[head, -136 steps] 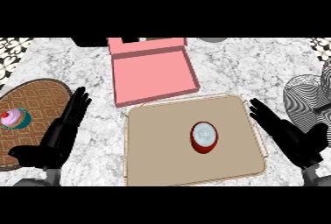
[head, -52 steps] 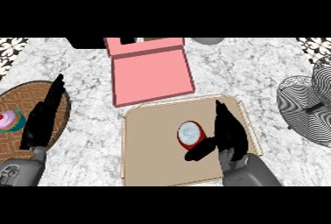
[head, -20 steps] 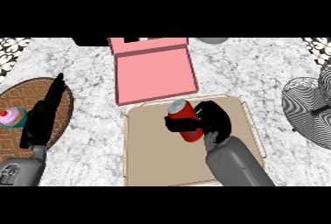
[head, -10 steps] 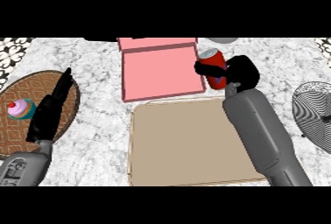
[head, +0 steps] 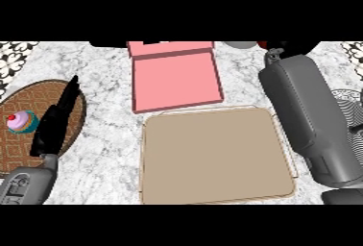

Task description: Pick the can from the tray and place it in the tiered basket

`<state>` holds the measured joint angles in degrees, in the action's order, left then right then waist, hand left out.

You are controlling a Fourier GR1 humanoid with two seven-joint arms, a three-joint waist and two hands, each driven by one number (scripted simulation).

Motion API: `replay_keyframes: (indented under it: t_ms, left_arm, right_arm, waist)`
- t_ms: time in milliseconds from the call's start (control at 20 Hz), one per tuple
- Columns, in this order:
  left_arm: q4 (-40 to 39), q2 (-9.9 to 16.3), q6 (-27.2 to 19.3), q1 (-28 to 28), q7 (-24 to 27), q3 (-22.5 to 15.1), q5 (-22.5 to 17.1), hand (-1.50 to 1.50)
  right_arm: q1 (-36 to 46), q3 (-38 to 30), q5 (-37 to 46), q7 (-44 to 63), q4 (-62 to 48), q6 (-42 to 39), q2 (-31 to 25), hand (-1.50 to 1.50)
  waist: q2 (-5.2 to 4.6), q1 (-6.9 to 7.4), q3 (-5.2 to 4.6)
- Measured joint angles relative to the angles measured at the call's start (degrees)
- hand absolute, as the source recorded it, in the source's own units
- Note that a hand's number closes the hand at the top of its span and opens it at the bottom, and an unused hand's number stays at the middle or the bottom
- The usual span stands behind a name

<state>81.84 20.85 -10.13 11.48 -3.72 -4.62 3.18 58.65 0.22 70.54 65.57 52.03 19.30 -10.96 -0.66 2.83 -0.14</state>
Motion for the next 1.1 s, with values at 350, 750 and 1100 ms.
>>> replay_keyframes:
  t_ms: [350,750,1100]
  left_arm:
    - [0.09,-0.16,-0.01,-0.29,-0.64,0.58,0.06,0.0]
    - [1.87,-0.28,-0.03,-3.14,-0.08,1.37,0.57,0.0]
    - [3.53,-0.87,-0.11,-3.91,-1.08,1.68,1.35,0.0]
  right_arm:
    - [9.99,-3.11,10.3,2.26,-6.28,-2.6,-4.05,1.5]
    - [13.47,-8.94,10.08,-0.73,-7.86,-5.89,-7.22,1.5]
    - [9.91,-10.18,11.77,-3.75,-10.36,-7.85,-11.35,1.5]
  waist:
    - [0.4,-1.0,0.02]
    - [0.65,-1.95,0.09]
    - [0.62,-2.32,0.12]
